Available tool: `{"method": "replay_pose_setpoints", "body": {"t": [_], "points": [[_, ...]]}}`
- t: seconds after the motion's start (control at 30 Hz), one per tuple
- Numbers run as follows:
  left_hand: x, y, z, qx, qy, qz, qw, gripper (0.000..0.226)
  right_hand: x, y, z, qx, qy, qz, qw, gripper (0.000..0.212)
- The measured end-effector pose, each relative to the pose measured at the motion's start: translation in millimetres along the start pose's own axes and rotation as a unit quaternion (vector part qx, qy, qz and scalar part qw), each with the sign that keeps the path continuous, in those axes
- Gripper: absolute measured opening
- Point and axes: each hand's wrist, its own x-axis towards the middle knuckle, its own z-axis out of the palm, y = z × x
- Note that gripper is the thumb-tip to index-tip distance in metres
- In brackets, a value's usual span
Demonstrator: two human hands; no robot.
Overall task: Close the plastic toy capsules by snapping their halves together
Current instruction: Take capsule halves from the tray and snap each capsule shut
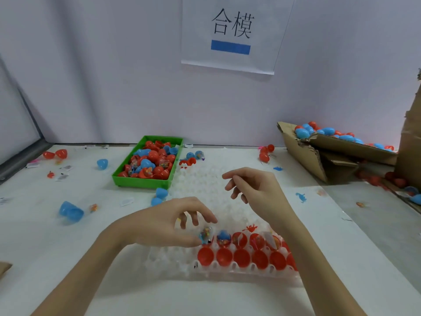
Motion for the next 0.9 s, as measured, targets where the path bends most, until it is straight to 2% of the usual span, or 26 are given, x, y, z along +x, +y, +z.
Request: {"method": "replay_pose_setpoints", "body": {"t": [0.07,0.2,0.47,0.63,0.9], "points": [[0.3,1.8,1.7,0.028,-0.024,0.0,0.999,0.043,0.3,2.3,1.1,-0.021,0.0,0.008,1.0,0.03],[0.3,4.1,1.0,0.06,-0.034,0.02,0.997,0.036,-0.3,3.2,0.9,-0.037,0.002,0.017,0.999,0.03],[1.7,1.8,1.2,0.055,0.005,0.049,0.997,0.023,-2.7,0.2,3.1,-0.072,-0.01,0.006,0.997,0.028],[2.1,-1.2,1.0,0.032,0.064,0.067,0.995,0.023,-3.4,-0.9,0.9,-0.072,-0.005,0.011,0.997,0.028],[2.4,0.7,0.6,-0.007,0.05,0.074,0.996,0.019,-2.9,-0.1,0.9,-0.063,-0.003,0.011,0.998,0.029]]}}
